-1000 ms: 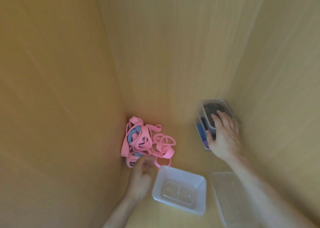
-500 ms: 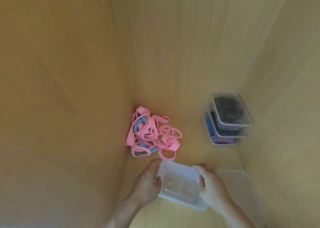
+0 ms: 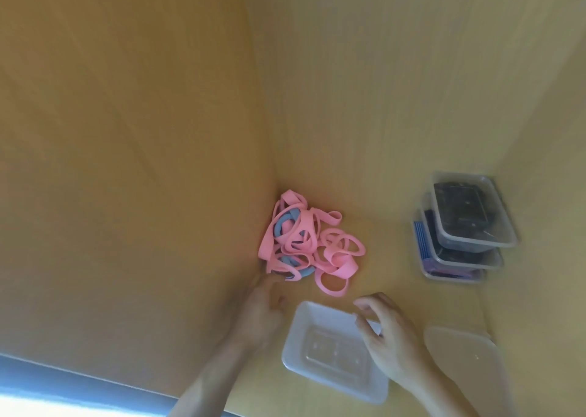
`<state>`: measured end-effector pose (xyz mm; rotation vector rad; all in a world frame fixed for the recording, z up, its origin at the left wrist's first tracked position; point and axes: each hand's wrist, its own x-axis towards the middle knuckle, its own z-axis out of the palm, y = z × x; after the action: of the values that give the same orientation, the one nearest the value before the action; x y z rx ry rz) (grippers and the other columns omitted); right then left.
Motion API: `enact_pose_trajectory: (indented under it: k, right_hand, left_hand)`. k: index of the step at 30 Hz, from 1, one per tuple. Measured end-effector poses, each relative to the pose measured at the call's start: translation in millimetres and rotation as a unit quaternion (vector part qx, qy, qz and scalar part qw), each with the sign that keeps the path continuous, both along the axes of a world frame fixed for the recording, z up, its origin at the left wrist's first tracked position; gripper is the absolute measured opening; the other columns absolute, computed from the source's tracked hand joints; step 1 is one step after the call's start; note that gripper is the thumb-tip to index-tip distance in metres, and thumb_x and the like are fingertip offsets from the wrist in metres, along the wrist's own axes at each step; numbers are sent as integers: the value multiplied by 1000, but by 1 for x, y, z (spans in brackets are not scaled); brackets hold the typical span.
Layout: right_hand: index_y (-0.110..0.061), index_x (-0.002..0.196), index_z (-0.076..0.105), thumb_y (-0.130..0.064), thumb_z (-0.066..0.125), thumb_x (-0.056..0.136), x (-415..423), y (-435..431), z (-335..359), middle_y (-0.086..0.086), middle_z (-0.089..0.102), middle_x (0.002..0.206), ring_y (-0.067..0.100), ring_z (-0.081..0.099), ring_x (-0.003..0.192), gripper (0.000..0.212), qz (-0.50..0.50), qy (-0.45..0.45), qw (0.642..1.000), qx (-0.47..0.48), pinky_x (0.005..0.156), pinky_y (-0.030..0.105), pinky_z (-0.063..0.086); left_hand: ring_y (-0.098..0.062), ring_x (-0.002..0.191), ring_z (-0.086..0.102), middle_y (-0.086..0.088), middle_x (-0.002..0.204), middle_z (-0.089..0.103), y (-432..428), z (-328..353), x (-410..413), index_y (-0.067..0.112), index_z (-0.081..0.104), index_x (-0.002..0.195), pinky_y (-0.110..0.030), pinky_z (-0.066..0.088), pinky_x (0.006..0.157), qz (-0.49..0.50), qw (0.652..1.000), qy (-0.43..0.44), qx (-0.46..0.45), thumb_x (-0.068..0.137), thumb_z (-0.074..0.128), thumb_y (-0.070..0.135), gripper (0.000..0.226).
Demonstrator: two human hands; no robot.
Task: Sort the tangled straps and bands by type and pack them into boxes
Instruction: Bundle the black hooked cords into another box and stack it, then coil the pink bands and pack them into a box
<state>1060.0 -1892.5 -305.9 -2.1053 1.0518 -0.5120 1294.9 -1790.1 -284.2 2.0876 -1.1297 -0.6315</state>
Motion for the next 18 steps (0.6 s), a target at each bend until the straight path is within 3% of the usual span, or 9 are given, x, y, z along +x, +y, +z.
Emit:
enact_pose_trajectory:
  k: [1,3,5,6,10,13,16,18]
  right_hand:
    - [-26,109,66,-23,64,96,0,-2,2,-20,60,105,-2,58,104,13,1,-8,1000,2,83,21,49]
    - [-26,104,66,-20,65,95,1,-6,6,-18,61,101,0,58,101,12,3,-22,1000,6,82,21,50]
    - [-27,99,66,-17,66,93,4,-12,8,-16,63,97,1,59,97,12,8,-28,1000,8,83,22,49]
    - [-29,96,66,-16,66,92,6,-15,8,-16,63,95,1,59,96,13,11,-31,999,8,83,21,48]
    - [-33,90,66,-11,67,90,12,-29,7,-18,67,92,1,62,94,23,21,-55,998,27,83,17,48]
    - [-30,90,67,-12,66,91,19,-41,4,-17,68,91,2,63,92,18,23,-48,998,32,82,20,50]
    - [-31,89,68,-13,67,91,28,-52,2,-16,68,90,0,63,89,19,21,-28,999,41,79,18,51]
    - [-33,86,70,-11,66,91,34,-59,2,-17,67,89,-1,62,85,22,26,4,999,37,74,16,50]
  left_hand:
    - [22,95,51,36,101,54,-8,4,2,51,57,94,4,34,77,19,999,-41,-7,80,53,11,42]
    - [7,80,59,27,79,59,-23,5,4,39,59,81,-6,38,64,71,995,-65,0,79,54,15,24]
    - [-16,78,56,13,82,59,-37,-2,4,23,57,90,-22,39,66,173,984,6,39,86,63,17,10]
    - [-21,80,54,4,89,59,-42,-7,4,15,55,95,-24,37,68,214,975,43,53,88,66,16,13]
    - [-23,86,52,-8,92,57,-56,-18,2,14,50,85,-19,37,61,267,954,135,29,92,60,-2,20]
    - [-25,85,52,-12,92,58,-54,-16,3,1,56,92,-10,40,54,285,943,173,-11,89,59,-10,12]
    - [-23,80,59,-12,93,64,-45,-11,8,-1,62,97,-19,46,61,284,932,224,-35,88,63,-6,10]
    - [-25,82,66,-15,98,69,-41,-1,11,-2,63,104,-28,53,69,274,907,314,-63,89,57,-9,18]
